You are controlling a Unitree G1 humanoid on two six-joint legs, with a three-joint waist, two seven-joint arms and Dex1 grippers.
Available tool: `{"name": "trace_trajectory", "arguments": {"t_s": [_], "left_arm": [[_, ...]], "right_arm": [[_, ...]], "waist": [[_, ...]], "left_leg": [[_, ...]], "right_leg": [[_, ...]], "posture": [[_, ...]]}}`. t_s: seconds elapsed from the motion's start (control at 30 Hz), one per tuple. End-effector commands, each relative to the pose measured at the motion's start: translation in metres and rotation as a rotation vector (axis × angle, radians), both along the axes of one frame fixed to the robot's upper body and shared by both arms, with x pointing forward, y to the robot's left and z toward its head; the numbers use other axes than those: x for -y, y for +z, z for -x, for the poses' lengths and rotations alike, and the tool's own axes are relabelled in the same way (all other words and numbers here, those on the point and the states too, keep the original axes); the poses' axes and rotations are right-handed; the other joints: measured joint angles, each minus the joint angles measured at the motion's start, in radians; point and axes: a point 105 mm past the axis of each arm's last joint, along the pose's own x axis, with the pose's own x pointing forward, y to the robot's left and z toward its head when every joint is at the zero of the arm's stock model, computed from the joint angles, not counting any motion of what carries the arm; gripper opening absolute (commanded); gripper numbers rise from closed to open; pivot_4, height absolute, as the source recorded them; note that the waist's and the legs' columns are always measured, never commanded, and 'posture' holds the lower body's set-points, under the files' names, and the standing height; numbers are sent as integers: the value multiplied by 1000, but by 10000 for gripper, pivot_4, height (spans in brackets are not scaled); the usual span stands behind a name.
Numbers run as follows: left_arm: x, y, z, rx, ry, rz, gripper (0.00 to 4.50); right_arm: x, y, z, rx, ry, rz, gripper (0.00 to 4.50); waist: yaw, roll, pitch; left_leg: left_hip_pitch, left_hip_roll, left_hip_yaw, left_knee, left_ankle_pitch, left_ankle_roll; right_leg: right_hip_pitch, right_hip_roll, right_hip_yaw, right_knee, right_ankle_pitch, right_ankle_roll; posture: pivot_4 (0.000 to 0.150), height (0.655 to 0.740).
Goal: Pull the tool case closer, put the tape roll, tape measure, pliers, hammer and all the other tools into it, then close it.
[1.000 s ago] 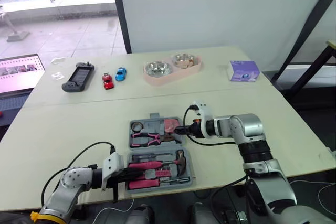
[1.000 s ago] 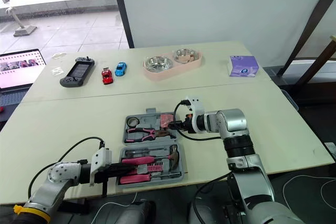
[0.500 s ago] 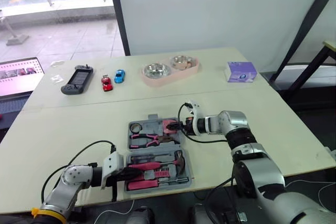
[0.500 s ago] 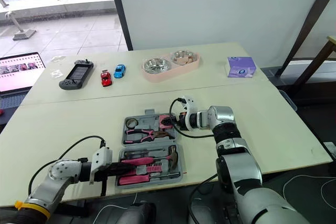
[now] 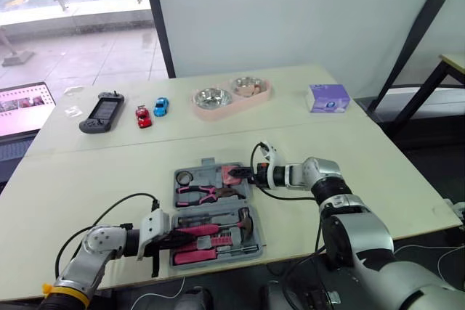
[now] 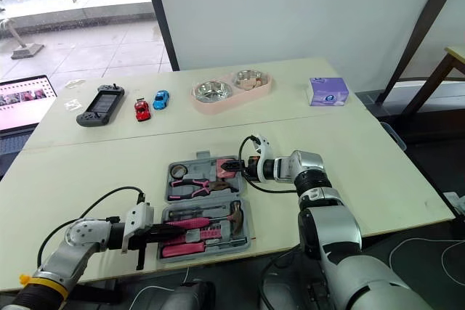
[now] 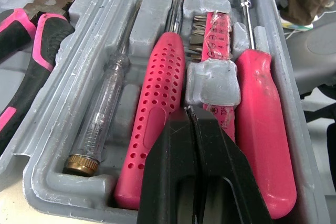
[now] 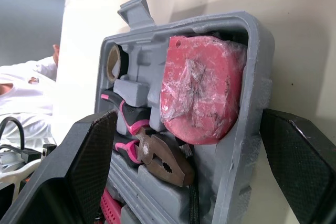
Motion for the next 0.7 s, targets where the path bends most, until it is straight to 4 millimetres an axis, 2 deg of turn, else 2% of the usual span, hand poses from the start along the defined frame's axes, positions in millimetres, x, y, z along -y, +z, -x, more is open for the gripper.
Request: {"name": "trace_trajectory", "arguments": {"t_s": [0.03, 0.3, 0.47, 0.7], "left_arm": [[-15, -27, 14, -107, 20, -101, 0], [-19, -25, 15, -105, 19, -111, 0], [-20, -24, 16, -105, 19, -114, 0], [-22, -24, 16, -104, 21, -119, 0]], "right_arm": [[-2, -3, -9, 67, -1, 108, 43849], [-12, -7, -9, 92, 33, 139, 43849], [-18, 2, -6, 72, 63, 49, 43849], [-16, 14, -2, 106, 139, -23, 43849]], "waist": [[-8, 0, 0], [-17, 1, -3], [-17, 1, -2], [-17, 2, -2]], "left_leg": [[1, 0, 0, 0, 0, 0], [14, 2, -2, -4, 0, 0], [14, 2, -2, -4, 0, 0], [9, 2, -2, -6, 0, 0]], "right_leg": [[0, 0, 0, 0, 0, 0], [12, 1, 1, -1, -3, -4], [12, 2, 1, -1, -3, -5], [6, 2, 1, -1, -3, -4]], "posture": [[1500, 7233], [1500, 7233], [1500, 7233], [1500, 7233]]}}
